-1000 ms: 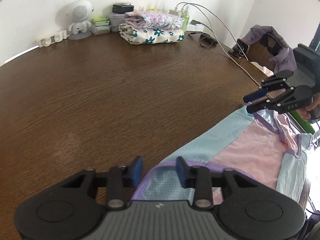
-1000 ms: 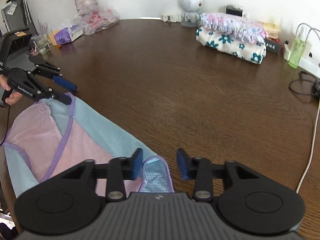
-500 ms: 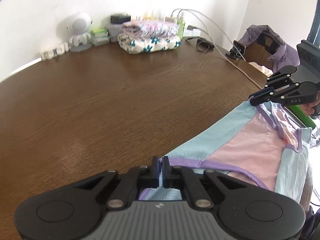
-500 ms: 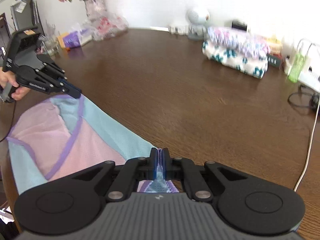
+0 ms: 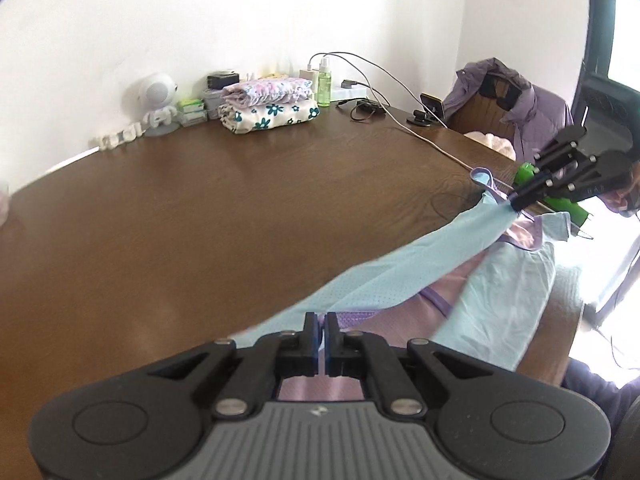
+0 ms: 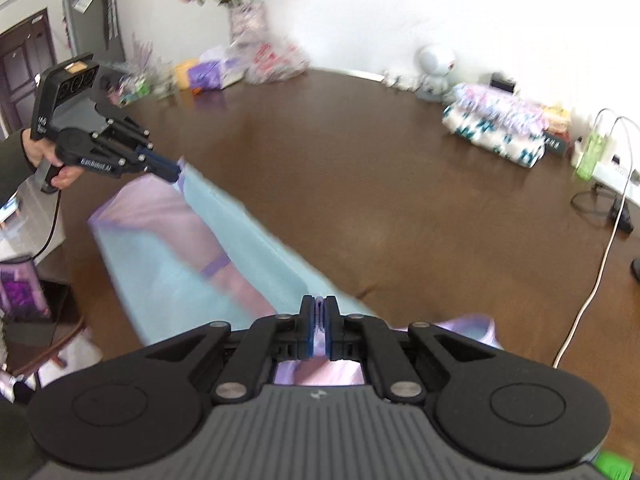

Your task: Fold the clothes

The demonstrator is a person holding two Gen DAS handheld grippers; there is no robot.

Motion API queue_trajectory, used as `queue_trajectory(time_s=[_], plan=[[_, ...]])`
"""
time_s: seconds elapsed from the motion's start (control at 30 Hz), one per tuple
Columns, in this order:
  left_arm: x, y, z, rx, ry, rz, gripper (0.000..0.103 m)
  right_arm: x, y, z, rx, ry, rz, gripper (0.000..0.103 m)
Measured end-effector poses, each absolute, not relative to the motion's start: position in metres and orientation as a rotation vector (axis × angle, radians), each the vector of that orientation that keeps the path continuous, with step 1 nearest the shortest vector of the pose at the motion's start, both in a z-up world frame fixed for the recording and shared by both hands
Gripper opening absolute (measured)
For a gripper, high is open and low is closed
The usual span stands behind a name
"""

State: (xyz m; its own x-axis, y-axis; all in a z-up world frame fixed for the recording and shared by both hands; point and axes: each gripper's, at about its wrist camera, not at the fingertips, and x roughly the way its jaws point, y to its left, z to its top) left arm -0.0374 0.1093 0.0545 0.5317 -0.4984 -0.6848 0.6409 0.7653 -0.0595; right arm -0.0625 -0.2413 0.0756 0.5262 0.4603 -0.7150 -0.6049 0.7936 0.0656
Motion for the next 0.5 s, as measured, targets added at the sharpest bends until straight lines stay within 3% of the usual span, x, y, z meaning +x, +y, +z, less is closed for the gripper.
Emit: queue_trajectory(time_s=[0.13, 0.23, 0.3, 0.37, 0.5], plan=[[-0.053, 0.112, 0.031, 0.175, 0.788, -0.619, 0.003, -0.081, -0.240, 0.063, -0.200, 0.825, 0.646, 0.004], [-0.058, 0.126, 0.031, 0.126, 0.767, -0.609, 0.012, -0.088, -0.240, 0.054, -0.211, 0.845, 0.644, 0.005], [-0.062, 0.138, 0.040, 0.099, 0.750, -0.557, 0.032, -0.093, -0.243, 0.060, -0.200, 0.815, 0.634, 0.009], [-0.064, 0.153, 0.048, 0.052, 0.727, -0.523, 0.044, -0.095, -0.253, 0.071, -0.162, 0.762, 0.591, 0.023], [-0.043, 0.170, 0.045, -0.056, 0.790, -0.388, 0.042, -0.085, -0.270, 0.083, -0.091, 0.702, 0.484, 0.030]])
